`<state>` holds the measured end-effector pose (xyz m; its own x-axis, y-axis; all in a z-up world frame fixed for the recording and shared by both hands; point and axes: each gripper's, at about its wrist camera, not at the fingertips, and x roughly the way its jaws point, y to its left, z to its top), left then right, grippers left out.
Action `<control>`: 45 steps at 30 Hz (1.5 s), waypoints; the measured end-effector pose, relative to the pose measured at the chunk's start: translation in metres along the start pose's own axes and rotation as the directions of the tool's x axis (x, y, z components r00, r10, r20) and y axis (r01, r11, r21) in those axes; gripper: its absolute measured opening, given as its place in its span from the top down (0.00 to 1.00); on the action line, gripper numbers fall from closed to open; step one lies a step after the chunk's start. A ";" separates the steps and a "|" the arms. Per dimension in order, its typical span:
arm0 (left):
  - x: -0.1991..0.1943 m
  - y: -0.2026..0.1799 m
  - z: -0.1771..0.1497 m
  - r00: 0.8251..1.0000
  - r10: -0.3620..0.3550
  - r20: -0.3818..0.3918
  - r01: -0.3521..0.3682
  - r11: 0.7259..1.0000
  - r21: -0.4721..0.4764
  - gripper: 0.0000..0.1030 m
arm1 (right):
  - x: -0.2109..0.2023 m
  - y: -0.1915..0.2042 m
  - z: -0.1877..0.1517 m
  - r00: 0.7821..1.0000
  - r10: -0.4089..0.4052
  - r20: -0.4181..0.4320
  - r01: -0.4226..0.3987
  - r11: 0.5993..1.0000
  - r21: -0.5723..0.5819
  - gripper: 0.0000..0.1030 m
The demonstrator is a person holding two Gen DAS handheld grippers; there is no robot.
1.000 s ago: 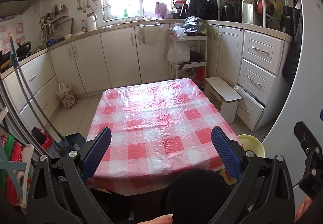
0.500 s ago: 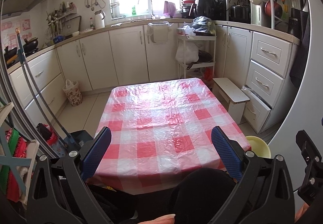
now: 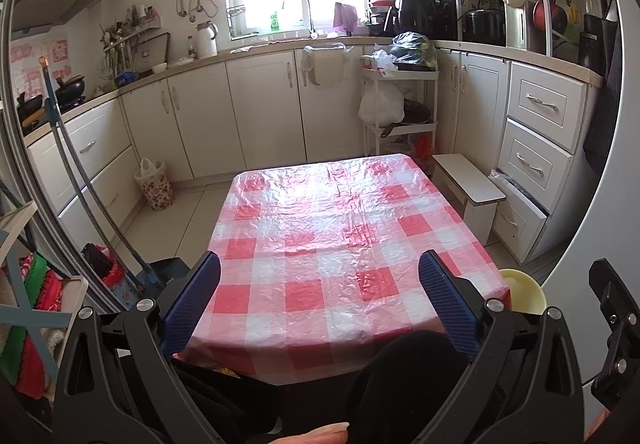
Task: Collect trash
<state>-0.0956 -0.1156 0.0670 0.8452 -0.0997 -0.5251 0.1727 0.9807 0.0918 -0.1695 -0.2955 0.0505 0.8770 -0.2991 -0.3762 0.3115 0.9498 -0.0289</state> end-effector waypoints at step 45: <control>-0.006 0.014 -0.002 0.999 0.044 0.005 -0.044 0.998 -0.033 0.07 | 0.003 0.025 0.019 0.997 0.073 0.041 -0.071 0.997 -0.032 0.07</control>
<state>-0.0992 -0.1013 0.0699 0.8545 -0.0575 -0.5162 0.1187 0.9892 0.0862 -0.1520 -0.2745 0.0663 0.9117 -0.2329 -0.3385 0.2363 0.9712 -0.0320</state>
